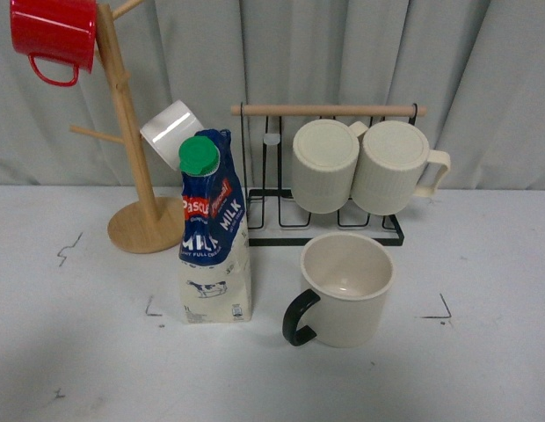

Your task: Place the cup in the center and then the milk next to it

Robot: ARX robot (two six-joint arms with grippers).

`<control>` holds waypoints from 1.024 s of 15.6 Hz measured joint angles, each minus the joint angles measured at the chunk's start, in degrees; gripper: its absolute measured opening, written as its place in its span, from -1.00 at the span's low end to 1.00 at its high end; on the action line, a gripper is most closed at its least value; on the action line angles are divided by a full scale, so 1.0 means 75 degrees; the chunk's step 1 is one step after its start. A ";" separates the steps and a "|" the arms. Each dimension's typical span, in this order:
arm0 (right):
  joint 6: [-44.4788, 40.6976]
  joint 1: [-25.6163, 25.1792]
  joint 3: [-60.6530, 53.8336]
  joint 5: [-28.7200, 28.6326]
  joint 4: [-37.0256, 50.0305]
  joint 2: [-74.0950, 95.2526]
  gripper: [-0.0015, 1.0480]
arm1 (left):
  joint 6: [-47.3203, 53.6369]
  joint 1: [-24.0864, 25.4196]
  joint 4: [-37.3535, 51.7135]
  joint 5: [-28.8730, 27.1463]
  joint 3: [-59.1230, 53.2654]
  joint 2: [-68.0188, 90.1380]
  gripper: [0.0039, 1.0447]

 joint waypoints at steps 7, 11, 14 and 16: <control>0.0003 0.0000 0.0000 -0.0003 0.0000 0.0000 0.87 | 0.0000 0.0000 -0.0938 0.0000 0.0000 -0.0962 -0.97; 0.0000 0.0000 0.0000 -0.0009 0.0006 0.0000 0.87 | 0.0000 0.0000 -0.2358 0.0003 0.0003 -0.2215 -0.97; 0.0003 0.0000 0.0000 -0.0012 0.0003 0.0000 0.87 | 0.0000 0.0000 -0.2305 -0.0003 0.0006 -0.2215 -0.97; 0.0000 0.0000 0.0000 -0.0009 0.0000 0.0000 0.87 | 0.0000 0.0000 -0.2305 0.0000 0.0006 -0.2215 -0.58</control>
